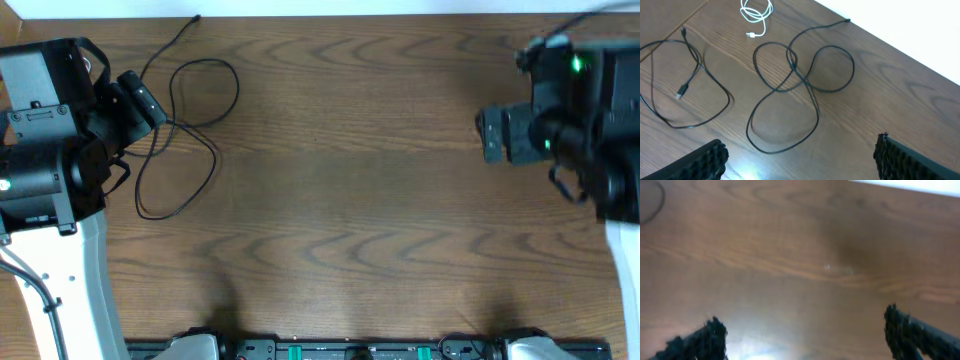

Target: Untangle cables

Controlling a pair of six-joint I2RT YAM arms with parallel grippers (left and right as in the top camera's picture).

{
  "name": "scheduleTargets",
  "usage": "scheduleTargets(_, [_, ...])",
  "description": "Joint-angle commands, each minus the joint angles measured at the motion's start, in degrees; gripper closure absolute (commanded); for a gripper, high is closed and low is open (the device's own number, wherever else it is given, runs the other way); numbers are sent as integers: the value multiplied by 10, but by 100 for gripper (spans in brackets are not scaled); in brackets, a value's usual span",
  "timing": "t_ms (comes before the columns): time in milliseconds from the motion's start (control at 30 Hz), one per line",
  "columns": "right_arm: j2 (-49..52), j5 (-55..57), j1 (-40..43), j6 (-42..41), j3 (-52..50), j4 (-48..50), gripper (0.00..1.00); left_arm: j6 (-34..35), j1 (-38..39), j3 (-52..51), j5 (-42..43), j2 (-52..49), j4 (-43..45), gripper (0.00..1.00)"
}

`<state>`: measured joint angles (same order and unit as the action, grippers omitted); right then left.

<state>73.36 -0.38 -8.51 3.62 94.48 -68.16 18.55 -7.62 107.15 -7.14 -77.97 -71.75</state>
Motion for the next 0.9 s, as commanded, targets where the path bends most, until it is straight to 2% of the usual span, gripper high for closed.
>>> scheduleTargets(0, [-75, 5, 0, 12, -118, 61, 1, -7, 0, 2, 3, -3, 0, 5])
scheduleTargets(367, [-331, 5, 16, 25, -492, 379, 1, -7, 0, 2, 3, -2, 0, 5])
scheduleTargets(667, [-511, 5, 26, 27, -731, 584, 1, -7, 0, 2, 3, -3, 0, 4])
scheduleTargets(867, [-612, 10, 26, 27, -852, 681, 1, -7, 0, 2, 3, -2, 0, 4])
